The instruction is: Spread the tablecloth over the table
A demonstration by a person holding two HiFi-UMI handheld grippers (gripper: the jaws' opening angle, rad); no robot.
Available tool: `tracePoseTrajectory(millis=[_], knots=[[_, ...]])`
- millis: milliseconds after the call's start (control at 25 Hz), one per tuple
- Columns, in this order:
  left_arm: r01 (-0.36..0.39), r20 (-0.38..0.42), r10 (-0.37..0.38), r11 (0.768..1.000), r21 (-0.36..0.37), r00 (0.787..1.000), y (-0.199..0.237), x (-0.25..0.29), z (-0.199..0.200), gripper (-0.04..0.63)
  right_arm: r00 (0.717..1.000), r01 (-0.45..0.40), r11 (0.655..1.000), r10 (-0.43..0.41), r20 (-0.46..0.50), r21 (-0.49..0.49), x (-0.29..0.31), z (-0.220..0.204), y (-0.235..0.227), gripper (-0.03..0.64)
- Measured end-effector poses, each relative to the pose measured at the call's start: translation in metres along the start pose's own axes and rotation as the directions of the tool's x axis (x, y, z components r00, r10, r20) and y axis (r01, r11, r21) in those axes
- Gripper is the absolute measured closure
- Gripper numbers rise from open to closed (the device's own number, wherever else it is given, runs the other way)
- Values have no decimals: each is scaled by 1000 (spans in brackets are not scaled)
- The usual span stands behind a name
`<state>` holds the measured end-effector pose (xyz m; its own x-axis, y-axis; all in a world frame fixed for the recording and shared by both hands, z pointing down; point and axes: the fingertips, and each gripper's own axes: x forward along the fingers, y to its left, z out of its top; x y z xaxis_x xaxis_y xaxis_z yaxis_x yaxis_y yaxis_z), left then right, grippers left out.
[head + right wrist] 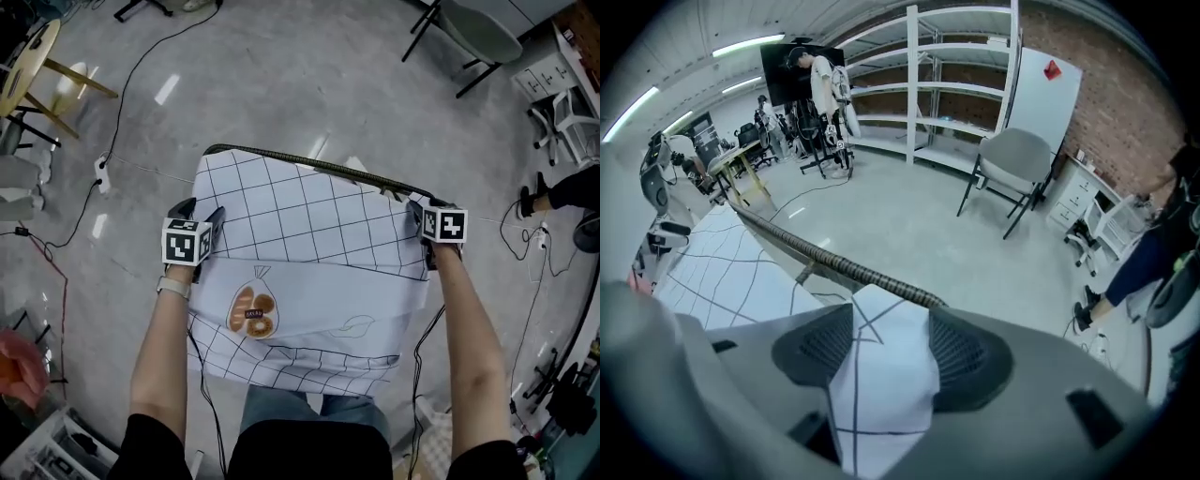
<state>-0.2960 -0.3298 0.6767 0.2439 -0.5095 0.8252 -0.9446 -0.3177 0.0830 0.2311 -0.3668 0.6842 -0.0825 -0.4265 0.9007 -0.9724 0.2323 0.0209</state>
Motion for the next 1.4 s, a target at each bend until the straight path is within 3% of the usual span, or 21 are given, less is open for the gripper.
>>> tracePoseTrajectory(millis=[240, 320, 400, 440, 480, 520, 640, 720, 800, 1000, 1200, 1400], knots=[[-56, 18, 56, 998, 15, 998, 7, 0, 0, 296, 998, -62, 997, 61, 19, 35, 6, -2, 0, 357], [-93, 40, 93, 996, 2, 995, 16, -3, 2, 290, 998, -65, 997, 64, 23, 33, 5, -4, 1, 358], [-84, 28, 85, 996, -27, 996, 20, -1, -5, 290, 997, -68, 997, 67, 31, 25, 4, -6, 3, 360], [-64, 22, 65, 997, -49, 998, 21, 2, -8, 290, 997, -69, 997, 68, 36, 21, 3, -6, 3, 374], [-46, 26, 48, 996, -73, 999, 21, 3, -11, 293, 997, -71, 997, 70, 40, 18, 3, -6, 4, 442], [-39, 38, 42, 995, -92, 998, 21, 4, -12, 293, 996, -72, 997, 71, 44, 17, 2, -6, 3, 463], [-112, 60, 118, 989, -99, 991, 30, -3, -11, 331, 994, -73, 997, 70, 80, 33, -4, -5, -1, 573], [-186, 71, 192, 979, -88, 979, 40, -14, -4, 571, 989, -58, 997, 51, 135, 45, -14, 0, -8, 587], [-191, 91, 200, 976, -100, 976, 42, -23, 4, 580, 979, -31, 998, 18, 204, 57, -27, 8, -15, 594], [-215, 175, 218, 976, -39, 960, 37, -48, 32, 583, 925, 15, 987, -75, 372, 162, -72, 27, -35, 597], [-290, 313, 290, 956, -48, 904, 50, -81, 99, 583, 823, -4, 961, -153, 546, 276, -135, 72, -75, 600], [-332, 374, 319, 943, -32, 871, 68, -96, 154, 583, 762, -57, 934, -187, 620, 352, -175, 106, -112, 600]])
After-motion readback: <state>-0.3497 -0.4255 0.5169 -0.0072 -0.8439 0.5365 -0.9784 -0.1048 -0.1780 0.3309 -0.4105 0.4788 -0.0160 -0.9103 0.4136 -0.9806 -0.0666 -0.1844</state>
